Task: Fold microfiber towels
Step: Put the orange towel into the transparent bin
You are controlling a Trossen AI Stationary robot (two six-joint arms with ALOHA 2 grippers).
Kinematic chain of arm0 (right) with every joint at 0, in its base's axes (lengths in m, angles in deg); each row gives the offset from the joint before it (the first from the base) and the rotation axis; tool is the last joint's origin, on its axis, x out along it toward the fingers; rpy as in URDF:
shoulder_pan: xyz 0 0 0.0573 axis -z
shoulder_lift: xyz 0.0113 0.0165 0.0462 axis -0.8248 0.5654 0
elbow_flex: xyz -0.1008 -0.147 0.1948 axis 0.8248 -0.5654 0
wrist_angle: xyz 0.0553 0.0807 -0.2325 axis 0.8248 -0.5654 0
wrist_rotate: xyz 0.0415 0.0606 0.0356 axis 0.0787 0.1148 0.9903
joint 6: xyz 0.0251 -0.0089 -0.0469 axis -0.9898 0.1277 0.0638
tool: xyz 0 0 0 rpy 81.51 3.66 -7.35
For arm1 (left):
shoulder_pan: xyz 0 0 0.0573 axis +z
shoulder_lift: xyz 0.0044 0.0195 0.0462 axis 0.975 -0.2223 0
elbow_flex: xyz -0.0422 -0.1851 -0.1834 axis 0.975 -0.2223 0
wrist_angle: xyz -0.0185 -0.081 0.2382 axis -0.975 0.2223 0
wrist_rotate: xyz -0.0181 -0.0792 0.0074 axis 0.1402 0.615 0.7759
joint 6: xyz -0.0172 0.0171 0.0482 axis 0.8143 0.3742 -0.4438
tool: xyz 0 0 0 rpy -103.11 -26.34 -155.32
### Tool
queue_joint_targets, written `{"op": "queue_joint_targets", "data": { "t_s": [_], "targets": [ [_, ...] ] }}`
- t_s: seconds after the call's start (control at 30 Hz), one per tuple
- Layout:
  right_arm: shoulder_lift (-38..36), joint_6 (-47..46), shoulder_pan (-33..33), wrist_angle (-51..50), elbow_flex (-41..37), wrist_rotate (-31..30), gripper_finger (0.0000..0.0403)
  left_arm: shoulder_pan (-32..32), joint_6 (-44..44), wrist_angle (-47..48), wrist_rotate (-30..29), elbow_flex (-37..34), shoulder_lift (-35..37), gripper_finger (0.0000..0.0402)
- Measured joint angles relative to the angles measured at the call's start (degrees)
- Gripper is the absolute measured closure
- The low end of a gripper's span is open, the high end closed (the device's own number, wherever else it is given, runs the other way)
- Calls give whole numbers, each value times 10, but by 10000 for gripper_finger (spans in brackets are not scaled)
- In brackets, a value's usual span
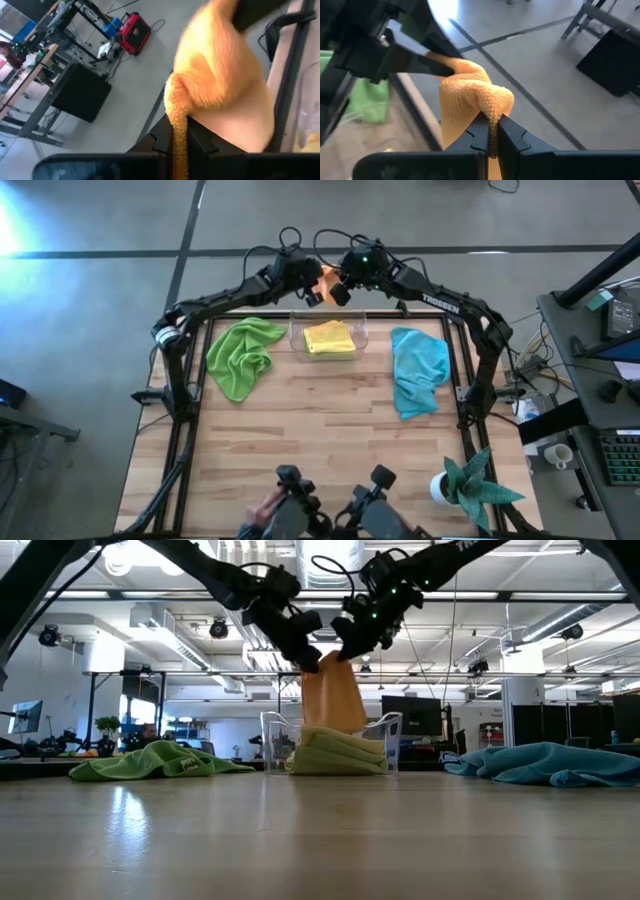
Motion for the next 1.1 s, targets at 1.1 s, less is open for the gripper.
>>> {"op": "queue_joint_targets", "data": {
  "t_s": [1.1],
  "targets": [
    [27,40,-50,-336,0,151,390,-27,109,369,273,4,2,389]
  ]
}}
